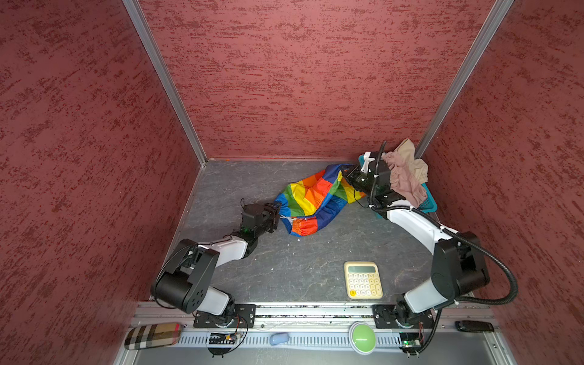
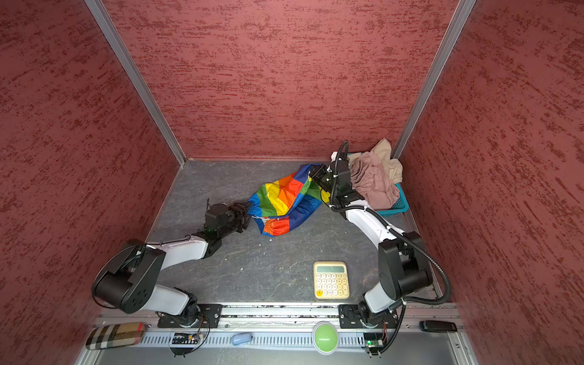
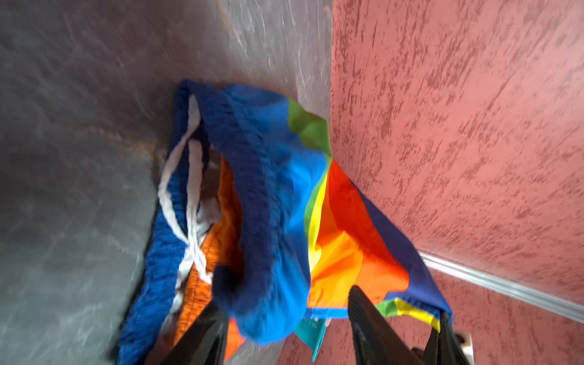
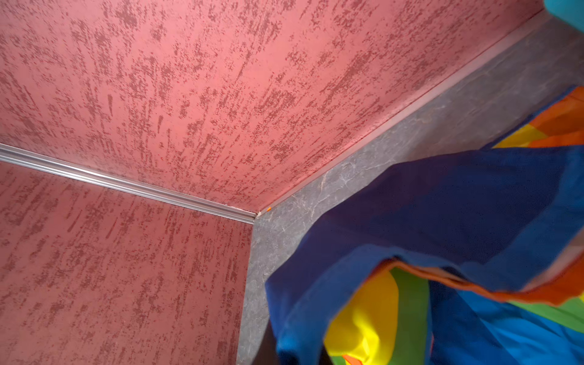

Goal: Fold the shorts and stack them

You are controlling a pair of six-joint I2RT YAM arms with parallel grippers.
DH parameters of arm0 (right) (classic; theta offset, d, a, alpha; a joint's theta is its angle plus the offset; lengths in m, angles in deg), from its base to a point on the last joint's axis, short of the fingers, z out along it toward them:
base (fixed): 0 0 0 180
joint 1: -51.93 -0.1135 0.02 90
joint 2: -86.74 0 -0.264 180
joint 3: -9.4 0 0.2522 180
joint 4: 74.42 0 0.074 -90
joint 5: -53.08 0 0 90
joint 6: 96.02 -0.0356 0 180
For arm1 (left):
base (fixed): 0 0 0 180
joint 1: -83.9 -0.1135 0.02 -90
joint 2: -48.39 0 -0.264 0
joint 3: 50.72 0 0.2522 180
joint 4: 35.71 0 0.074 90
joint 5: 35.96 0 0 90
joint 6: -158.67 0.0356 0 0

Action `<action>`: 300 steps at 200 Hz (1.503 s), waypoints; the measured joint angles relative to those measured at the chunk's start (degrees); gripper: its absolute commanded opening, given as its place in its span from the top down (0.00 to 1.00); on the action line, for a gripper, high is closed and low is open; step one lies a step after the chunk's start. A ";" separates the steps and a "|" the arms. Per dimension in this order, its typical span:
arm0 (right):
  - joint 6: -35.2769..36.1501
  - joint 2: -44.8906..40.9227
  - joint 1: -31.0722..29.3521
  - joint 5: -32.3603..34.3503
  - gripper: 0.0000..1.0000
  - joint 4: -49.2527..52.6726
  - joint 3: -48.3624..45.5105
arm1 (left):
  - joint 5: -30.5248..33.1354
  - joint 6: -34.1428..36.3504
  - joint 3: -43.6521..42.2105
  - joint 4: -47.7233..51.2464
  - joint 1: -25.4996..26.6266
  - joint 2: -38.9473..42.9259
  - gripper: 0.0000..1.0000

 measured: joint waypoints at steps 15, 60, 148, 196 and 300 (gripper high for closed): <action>-1.16 0.55 0.00 -0.20 1.00 -1.27 0.09 | 1.05 0.39 0.00 2.36 1.86 1.16 0.45; -4.83 3.23 0.00 -1.27 1.00 -3.89 0.74 | 4.33 -0.39 -0.63 5.09 7.58 0.42 0.51; -6.19 3.74 0.09 -3.74 1.00 -6.25 1.88 | 8.72 -1.90 -2.86 -8.50 7.58 -11.78 0.62; -5.97 3.72 0.68 -4.79 1.00 -6.49 1.31 | 7.89 -1.64 -2.03 -17.99 5.62 -17.62 0.62; -6.14 3.74 1.49 -5.73 1.00 -7.28 1.31 | 5.38 2.08 2.29 -16.50 0.33 -17.40 0.62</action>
